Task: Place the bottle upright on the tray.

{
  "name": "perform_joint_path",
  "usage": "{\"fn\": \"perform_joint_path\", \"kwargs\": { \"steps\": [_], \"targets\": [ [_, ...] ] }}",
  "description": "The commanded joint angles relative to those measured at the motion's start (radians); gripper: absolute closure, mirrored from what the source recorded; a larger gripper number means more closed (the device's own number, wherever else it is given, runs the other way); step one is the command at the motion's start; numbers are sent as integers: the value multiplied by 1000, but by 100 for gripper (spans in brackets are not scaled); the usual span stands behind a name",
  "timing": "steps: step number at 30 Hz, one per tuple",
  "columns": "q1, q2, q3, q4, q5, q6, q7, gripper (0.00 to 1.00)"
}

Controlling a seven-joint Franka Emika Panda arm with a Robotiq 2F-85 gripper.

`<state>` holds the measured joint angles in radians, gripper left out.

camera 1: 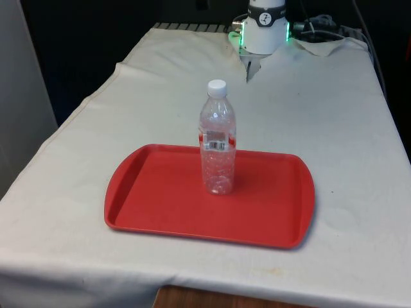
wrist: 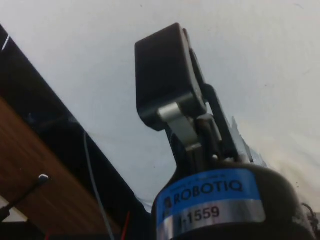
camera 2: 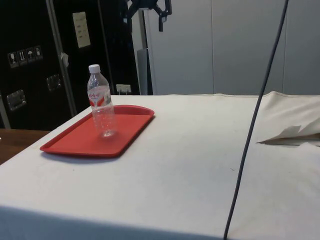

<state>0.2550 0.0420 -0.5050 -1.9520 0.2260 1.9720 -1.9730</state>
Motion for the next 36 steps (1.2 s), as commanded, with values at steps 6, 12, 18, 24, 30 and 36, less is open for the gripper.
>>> {"fn": "perform_joint_path", "kwargs": {
  "steps": [6, 12, 18, 24, 30, 36],
  "targets": [
    [0, -33, 34, -31, -10, 13, 22, 0],
    [4, -77, 71, -78, -44, 52, 66, 0],
    [2, -97, 96, -100, -63, 65, 88, 0],
    [-1, -103, 109, -112, -74, 62, 87, 0],
    [-13, -158, 105, -168, -120, 87, 78, 0],
    [-21, -191, 102, -208, -125, 92, 67, 0]
  ]
}}
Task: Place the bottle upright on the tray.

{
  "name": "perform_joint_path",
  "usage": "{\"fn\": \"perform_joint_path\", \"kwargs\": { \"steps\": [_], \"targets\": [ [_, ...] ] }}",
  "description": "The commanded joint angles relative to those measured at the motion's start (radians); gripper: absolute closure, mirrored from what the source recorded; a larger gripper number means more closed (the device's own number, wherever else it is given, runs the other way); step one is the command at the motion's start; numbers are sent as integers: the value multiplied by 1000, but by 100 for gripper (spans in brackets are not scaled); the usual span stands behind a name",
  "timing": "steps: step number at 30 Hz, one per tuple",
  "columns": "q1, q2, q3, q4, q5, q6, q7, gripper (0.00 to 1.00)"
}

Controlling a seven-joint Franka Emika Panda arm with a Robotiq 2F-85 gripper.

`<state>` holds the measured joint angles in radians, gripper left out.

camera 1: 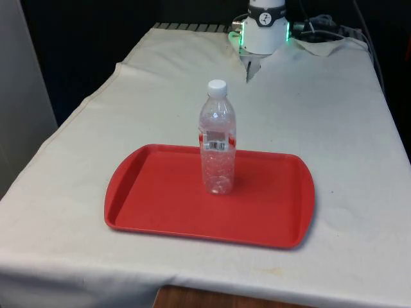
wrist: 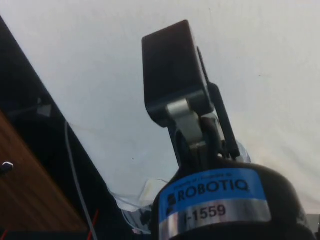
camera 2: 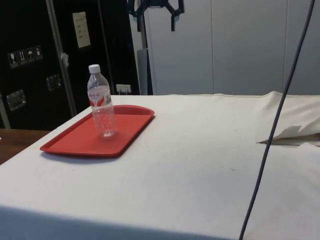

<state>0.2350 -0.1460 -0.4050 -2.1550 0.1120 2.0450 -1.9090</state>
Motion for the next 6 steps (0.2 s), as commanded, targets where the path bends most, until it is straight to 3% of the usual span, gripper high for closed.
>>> {"fn": "perform_joint_path", "kwargs": {
  "steps": [1, 6],
  "targets": [
    [-2, -3, 2, -5, -10, 17, 4, 0],
    [-1, -3, 1, -4, 0, 2, 1, 0]
  ]
}}
